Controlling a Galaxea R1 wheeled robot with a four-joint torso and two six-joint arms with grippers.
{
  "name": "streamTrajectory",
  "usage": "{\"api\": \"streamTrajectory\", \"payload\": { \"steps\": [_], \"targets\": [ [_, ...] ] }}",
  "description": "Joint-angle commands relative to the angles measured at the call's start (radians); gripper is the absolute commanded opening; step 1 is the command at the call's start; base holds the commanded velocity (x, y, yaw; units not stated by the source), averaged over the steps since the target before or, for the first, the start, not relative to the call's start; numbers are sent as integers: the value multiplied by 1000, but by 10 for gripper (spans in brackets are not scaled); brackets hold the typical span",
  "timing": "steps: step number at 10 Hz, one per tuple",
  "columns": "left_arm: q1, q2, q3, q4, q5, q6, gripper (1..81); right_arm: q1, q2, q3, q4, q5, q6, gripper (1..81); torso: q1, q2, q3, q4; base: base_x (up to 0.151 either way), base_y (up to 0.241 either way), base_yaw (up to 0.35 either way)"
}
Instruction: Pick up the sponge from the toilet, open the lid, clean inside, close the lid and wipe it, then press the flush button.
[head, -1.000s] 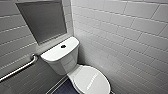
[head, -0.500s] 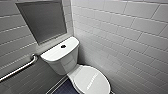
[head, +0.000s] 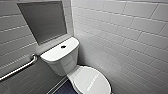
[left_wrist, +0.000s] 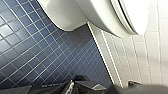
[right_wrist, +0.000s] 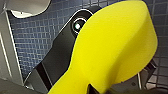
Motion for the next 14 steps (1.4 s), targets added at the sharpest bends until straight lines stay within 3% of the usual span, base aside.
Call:
{"api": "streamTrajectory", "payload": {
  "steps": [1, 4, 6, 7, 8, 10, 11, 14],
  "targets": [
    [-82, -4, 29, 2, 38, 0, 811, -10, -8, 14, -50, -61, -3, 10, -2, 3, 0, 0, 0, 0, 0],
    [-134, 44, 23, -12, 35, -18, 811, -16, 12, 1, -61, -61, -3, 10, 22, -38, 0, 0, 0, 0, 0],
    [-184, 81, -4, -16, 35, -92, 811, -16, 26, -7, -63, -62, -3, 10, 21, -37, 0, -90, 0, 0, 0],
    [-209, 108, -46, -16, 38, -141, 811, -16, 29, -9, -63, -62, -3, 10, 21, -37, 0, -106, 0, 0, 0],
    [-227, 136, -75, -16, 43, -173, 811, -26, 35, -9, -63, -67, -3, 10, 21, -37, 0, -29, 0, 0, 0],
    [-247, 171, -116, -18, 39, -218, 811, -42, 51, -18, -63, -70, -3, 10, 21, -37, 0, -87, 0, 0, 0],
    [-257, 185, -139, -20, 36, -255, 811, -62, 72, -38, -61, -70, -2, 10, 21, -37, 0, -101, 0, 0, 0],
    [-269, 222, -190, -20, 30, -381, 811, -110, 166, -133, -60, -69, -2, 10, 21, -37, 0, -101, 0, 0, 0]
  ]
}}
